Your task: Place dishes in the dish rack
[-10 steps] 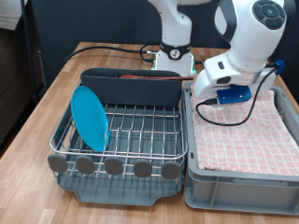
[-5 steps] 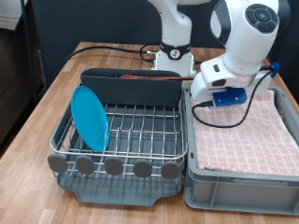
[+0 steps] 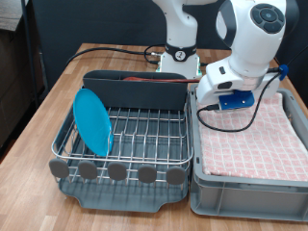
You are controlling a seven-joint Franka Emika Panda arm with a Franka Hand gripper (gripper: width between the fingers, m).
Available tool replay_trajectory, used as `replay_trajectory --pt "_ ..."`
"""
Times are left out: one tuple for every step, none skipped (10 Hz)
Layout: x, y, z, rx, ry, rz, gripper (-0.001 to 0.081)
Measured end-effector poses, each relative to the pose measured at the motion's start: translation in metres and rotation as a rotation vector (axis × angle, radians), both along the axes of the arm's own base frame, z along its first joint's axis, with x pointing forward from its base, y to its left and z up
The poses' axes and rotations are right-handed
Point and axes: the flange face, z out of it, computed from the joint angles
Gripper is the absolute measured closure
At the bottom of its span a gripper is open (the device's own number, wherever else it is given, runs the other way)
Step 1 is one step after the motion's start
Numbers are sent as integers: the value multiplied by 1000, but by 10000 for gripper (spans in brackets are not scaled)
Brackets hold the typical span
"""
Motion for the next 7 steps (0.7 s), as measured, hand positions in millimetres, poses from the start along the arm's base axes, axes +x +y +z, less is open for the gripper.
replay_trajectory --pt "2 1 2 3 -3 -4 733" --pt "5 1 6 4 -2 -6 733" --pt "8 1 12 4 -1 -7 733" --pt "12 0 18 3 -1 -10 733" --pt "17 -1 26 4 -12 -15 733" --pt "22 -3 34 3 -29 -17 733" --pt "27 -6 43 -1 -52 -21 734"
